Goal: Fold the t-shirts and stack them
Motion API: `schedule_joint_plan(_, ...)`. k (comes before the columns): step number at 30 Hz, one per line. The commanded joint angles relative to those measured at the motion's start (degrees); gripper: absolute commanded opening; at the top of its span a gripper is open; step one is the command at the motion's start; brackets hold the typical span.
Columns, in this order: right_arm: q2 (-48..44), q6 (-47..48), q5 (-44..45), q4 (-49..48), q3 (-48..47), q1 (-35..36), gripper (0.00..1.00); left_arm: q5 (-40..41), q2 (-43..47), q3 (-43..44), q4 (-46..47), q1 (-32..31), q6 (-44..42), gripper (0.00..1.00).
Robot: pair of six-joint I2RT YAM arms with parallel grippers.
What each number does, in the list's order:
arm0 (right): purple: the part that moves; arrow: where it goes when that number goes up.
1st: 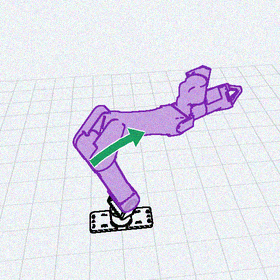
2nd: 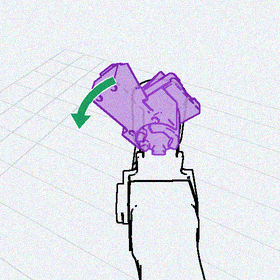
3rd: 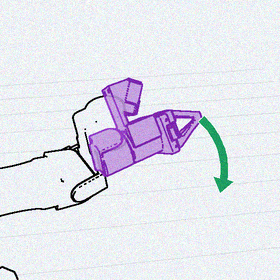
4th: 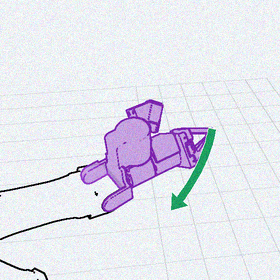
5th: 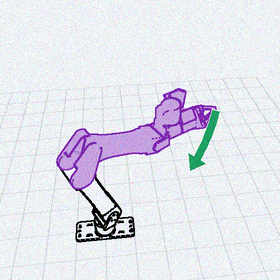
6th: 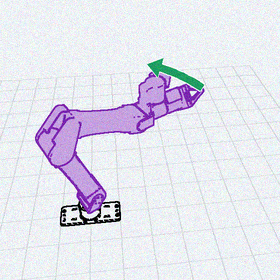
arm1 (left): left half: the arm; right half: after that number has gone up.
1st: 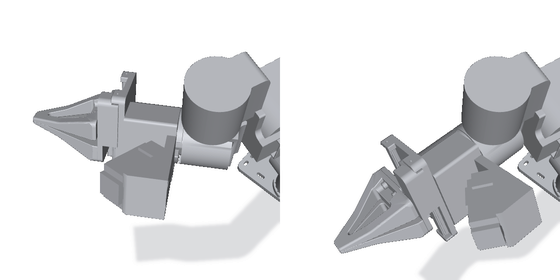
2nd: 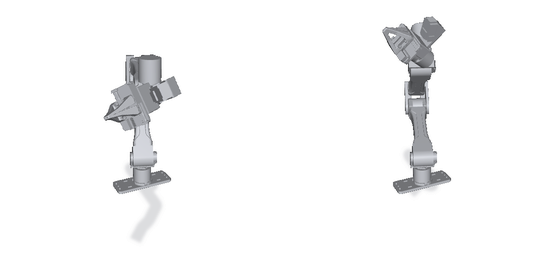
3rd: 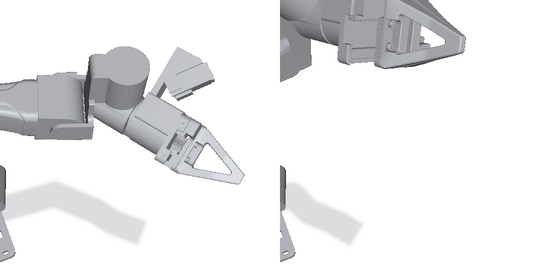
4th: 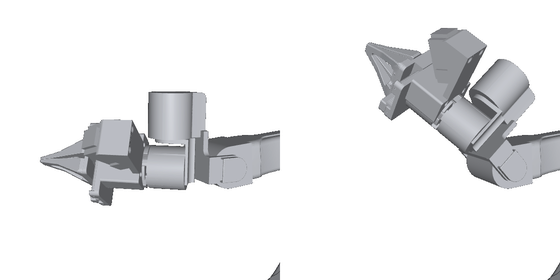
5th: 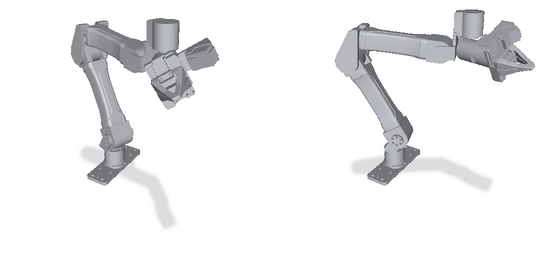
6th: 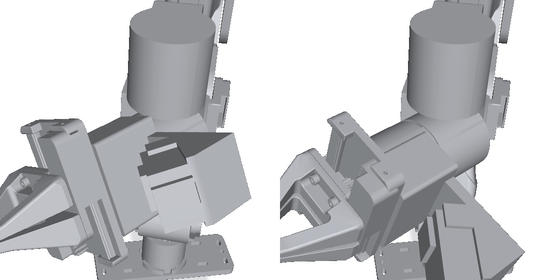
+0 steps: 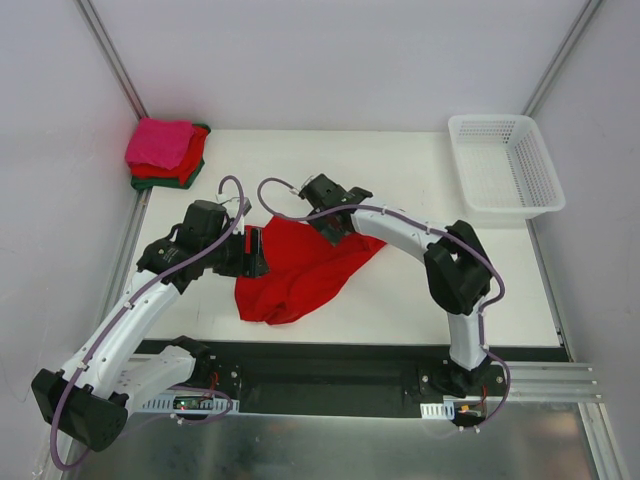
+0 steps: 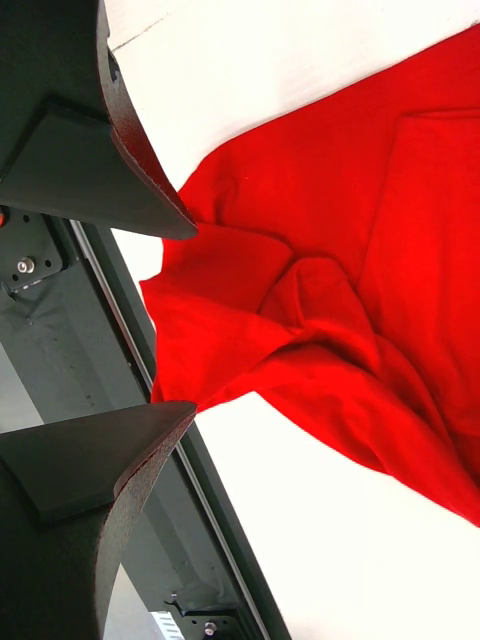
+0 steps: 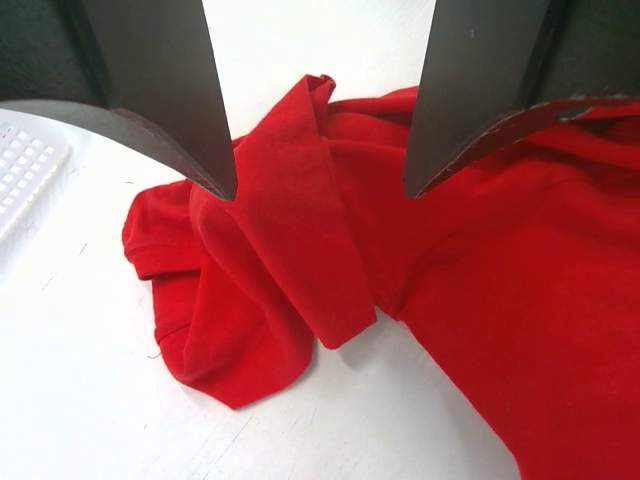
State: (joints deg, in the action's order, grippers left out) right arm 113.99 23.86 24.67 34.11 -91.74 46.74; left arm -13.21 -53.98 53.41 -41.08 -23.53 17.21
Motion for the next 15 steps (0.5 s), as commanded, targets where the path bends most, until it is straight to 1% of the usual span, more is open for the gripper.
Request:
schedule_joint_plan(1, 1.9, 1.9, 2.7, 0.9, -3.1, 0.1, 0.71, -0.6, 0.7, -0.7, 0.3, 0.2, 0.7, 0.66)
schedule_joint_plan(5, 4.6, 2.7, 5.7, 1.0, -4.8, 0.1, 0.7, -0.4, 1.0, -0.9, 0.3, 0.2, 0.6, 0.66)
schedule_joint_plan(11, 7.7, 3.4, 7.6, 1.0, -7.1, -0.2, 0.68, -0.2, 1.6, -1.1, 0.3, 0.2, 0.5, 0.66)
schedule_joint_plan(12, 7.9, 3.4, 7.6, 1.0, -7.1, -0.3, 0.68, -0.3, 1.6, -1.2, 0.3, 0.3, 0.5, 0.66)
schedule_joint_plan(15, 8.3, 3.2, 7.9, 1.0, -7.3, -0.5, 0.59, -0.2, 1.7, -1.2, 0.2, 0.2, 0.5, 0.66)
